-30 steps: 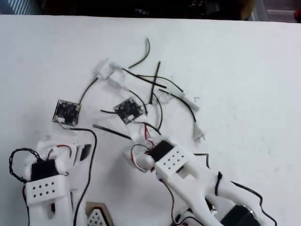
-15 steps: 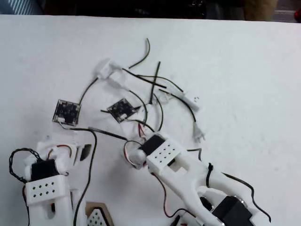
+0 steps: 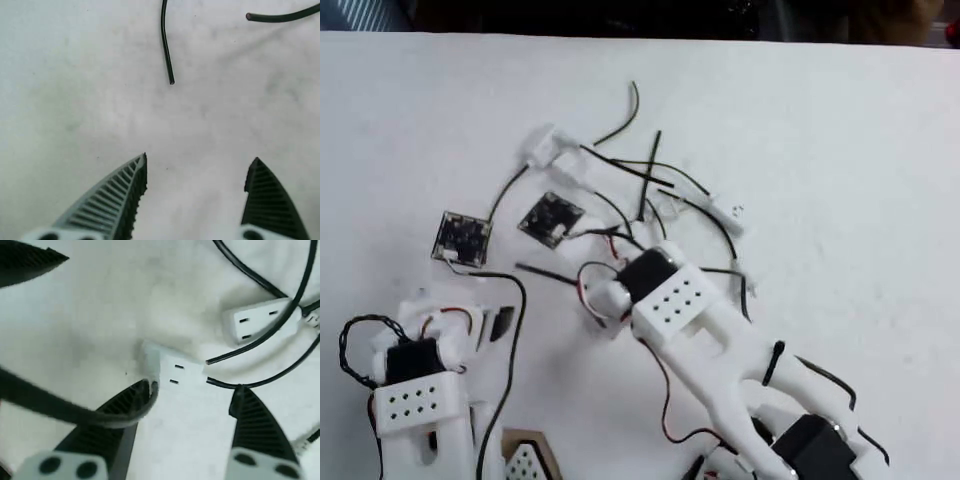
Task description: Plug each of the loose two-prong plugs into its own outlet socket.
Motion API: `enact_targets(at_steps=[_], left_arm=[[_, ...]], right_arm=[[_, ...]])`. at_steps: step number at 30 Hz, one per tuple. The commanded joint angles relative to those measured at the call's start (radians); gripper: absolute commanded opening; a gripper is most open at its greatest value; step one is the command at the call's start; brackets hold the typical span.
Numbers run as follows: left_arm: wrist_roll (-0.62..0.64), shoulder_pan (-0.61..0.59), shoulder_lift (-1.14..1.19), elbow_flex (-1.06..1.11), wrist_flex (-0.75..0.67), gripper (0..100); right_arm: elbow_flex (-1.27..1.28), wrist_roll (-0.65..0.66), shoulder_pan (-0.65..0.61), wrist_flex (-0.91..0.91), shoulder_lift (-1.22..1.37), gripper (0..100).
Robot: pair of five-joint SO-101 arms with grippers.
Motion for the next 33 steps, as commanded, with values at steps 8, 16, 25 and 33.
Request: enact_targets(at_steps=[8, 16, 25, 33], left_arm=[[-0.006, -0.008, -0.012, -0.002, -0.021, 31], [-0.006, -0.008, -0.012, -0.002, -0.023, 31], [-0.006, -0.007, -0.012, 0.011, -0.026, 31], [-0.008, -0.007, -0.013, 0.012, -0.026, 31]], right_arm=[[0.080, 0.356, 0.070, 0.039, -0.002, 25.3], [0.203, 0.364, 0.061, -0.137, 0.015, 25.4], [0.075, 0.354, 0.041, -0.239, 0.352, 25.3], [0.014, 0.354, 0.042, -0.234, 0.447, 12.2]])
